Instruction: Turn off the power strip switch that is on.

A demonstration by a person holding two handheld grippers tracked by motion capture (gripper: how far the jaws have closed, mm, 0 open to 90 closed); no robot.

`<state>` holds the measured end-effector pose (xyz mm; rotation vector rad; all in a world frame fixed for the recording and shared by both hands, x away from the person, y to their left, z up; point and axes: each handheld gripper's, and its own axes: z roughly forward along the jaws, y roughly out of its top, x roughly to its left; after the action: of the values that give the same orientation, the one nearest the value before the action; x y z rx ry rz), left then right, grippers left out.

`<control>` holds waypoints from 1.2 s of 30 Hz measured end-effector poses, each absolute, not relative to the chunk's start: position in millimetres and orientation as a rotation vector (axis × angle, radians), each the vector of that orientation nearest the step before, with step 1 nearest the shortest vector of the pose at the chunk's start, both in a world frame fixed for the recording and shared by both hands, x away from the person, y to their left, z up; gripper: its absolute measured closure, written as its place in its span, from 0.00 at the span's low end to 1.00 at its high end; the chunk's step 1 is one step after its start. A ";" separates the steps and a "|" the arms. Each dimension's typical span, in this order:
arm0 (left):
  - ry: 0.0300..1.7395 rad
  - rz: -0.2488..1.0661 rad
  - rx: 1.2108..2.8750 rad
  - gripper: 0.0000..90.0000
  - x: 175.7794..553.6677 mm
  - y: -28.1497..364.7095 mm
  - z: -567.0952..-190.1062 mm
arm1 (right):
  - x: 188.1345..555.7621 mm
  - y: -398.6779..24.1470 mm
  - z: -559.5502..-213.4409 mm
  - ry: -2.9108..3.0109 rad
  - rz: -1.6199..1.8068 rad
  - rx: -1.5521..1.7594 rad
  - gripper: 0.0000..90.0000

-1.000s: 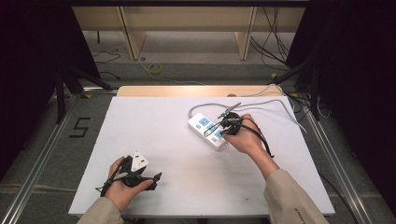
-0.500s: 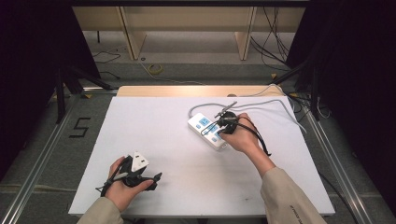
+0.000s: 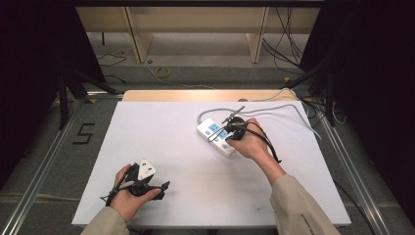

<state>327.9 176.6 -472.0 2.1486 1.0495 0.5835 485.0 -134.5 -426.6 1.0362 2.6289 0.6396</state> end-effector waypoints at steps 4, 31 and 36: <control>1.050 0.582 2.149 0.18 327.9 176.4 -472.1 | 485.0 -133.2 -426.8 2.633 0.630 1.042 1.00; 1.049 0.583 2.149 0.18 327.9 176.6 -472.1 | 487.9 -120.7 -433.0 2.666 0.597 1.030 1.00; 1.049 0.584 2.150 0.18 327.9 176.6 -472.1 | 487.7 -117.9 -433.0 2.672 0.596 1.023 1.00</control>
<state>327.9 176.6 -472.1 2.1501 1.0490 0.5836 487.7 -117.9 -433.0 1.0232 2.6716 0.5961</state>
